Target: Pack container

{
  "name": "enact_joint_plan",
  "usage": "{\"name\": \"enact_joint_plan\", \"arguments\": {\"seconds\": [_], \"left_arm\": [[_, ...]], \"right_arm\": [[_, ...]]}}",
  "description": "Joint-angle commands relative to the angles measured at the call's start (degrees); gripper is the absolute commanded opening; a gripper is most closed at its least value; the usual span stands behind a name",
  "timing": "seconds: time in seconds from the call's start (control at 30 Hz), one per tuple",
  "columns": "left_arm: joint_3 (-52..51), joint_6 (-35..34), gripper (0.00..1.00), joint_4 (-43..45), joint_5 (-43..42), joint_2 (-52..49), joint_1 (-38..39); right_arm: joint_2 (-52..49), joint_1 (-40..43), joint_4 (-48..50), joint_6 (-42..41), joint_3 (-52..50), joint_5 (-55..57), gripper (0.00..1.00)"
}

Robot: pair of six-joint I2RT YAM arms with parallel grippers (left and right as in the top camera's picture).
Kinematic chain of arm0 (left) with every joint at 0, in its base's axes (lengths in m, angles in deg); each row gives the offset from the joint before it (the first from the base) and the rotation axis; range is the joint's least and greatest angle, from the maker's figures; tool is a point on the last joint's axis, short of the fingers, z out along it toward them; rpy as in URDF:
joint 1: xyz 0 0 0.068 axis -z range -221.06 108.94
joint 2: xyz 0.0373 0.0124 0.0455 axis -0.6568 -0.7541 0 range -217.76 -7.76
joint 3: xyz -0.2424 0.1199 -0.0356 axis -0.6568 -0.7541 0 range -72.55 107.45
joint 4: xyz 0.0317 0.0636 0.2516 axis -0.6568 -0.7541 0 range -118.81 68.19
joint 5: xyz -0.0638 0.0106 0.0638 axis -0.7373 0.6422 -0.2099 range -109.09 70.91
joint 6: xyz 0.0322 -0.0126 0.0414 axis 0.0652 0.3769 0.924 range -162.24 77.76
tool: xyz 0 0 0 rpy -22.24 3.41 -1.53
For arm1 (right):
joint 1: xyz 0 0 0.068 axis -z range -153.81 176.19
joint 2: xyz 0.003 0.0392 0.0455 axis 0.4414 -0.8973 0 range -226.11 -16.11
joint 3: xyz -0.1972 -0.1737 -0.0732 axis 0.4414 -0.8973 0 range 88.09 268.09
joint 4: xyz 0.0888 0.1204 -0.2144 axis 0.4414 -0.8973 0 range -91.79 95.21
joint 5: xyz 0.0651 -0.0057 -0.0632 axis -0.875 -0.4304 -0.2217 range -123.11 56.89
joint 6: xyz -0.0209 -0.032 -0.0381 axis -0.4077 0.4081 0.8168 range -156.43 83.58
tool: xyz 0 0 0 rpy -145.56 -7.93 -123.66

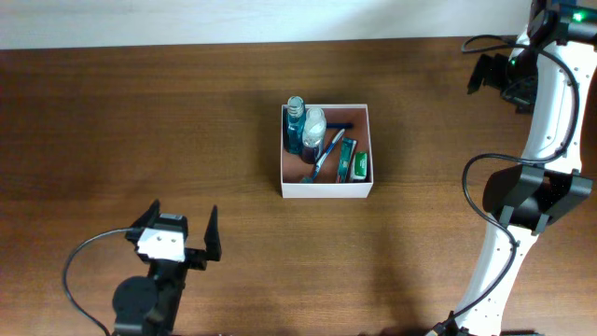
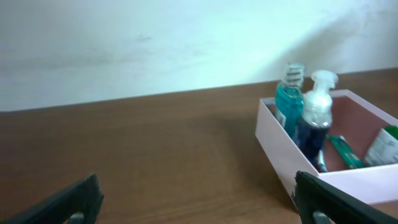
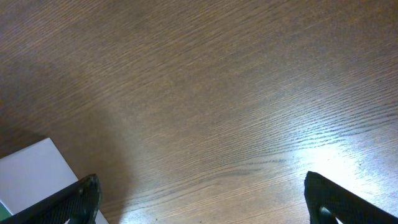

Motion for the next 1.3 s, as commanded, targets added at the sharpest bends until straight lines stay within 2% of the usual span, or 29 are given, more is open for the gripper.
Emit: {"name": "enact_joint_plan", "arguments": {"seconds": [0.0,0.33,0.6,1.27], "left_arm": [[-2.4,1.6,0.99,0.5,-1.1,4.3,-1.8],[-9.1,1.6,0.99,1.3,-1.0,11.3,-3.0],[-14.0,1.5,0.99,5.1,-1.1,11.8,-3.9],[-13.9,1.5,0.99,5.2,-1.1,11.8,-6.6]], "right_arm": [[1.0,-0.1,-0.3,0.4,-0.3,0.7,0.98],[1.0,0.0,-0.3,0.4,-0.3,0.7,0.98],[1.0,-0.1,-0.3,0.4,-0.3,0.7,0.98],[1.0,-0.1,-0.3,0.4,-0.3,0.7,0.98]]}}
